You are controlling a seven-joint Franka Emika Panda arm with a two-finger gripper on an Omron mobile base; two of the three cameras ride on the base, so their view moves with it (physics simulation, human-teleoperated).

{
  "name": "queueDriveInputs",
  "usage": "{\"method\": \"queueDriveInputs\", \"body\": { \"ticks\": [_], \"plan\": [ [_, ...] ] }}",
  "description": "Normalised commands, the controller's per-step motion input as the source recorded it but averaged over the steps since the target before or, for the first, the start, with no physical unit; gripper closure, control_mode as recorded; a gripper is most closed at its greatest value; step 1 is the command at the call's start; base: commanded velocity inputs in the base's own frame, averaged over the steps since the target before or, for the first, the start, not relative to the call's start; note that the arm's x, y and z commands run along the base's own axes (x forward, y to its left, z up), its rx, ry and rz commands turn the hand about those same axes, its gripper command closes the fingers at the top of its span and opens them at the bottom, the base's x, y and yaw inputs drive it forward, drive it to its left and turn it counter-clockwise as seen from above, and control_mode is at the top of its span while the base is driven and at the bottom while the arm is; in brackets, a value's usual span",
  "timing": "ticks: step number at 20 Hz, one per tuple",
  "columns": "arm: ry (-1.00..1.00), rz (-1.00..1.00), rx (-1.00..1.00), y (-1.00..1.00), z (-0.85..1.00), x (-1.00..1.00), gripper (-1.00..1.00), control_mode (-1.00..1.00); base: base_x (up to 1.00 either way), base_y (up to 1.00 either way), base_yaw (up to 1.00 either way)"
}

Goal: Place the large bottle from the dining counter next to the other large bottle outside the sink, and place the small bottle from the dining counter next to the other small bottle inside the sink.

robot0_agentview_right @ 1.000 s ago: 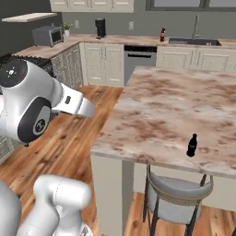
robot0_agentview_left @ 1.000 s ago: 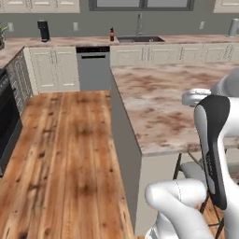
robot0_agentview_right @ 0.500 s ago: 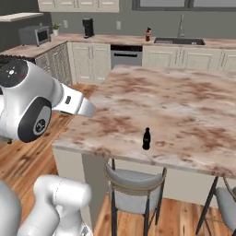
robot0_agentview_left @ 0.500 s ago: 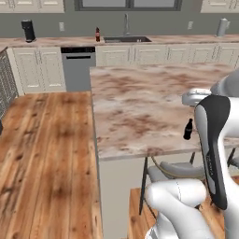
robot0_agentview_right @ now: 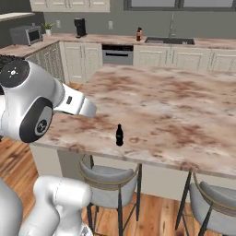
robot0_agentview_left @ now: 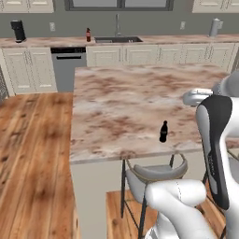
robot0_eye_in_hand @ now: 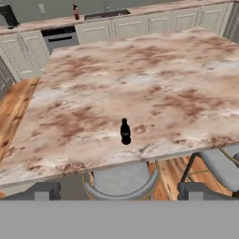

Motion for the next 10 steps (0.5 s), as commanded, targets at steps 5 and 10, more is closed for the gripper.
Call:
{"method": "queueDriveInputs", "body": {
  "ticks": [5, 10],
  "plan": [
    [0.0, 0.0, 0.0, 0.0, 0.0, 0.0, -1.0, 1.0, 0.41, -0.31, 0.02],
    [0.0, 0.0, 0.0, 0.0, 0.0, 0.0, -1.0, 1.0, 0.54, -0.44, 0.02]
  ]
}}
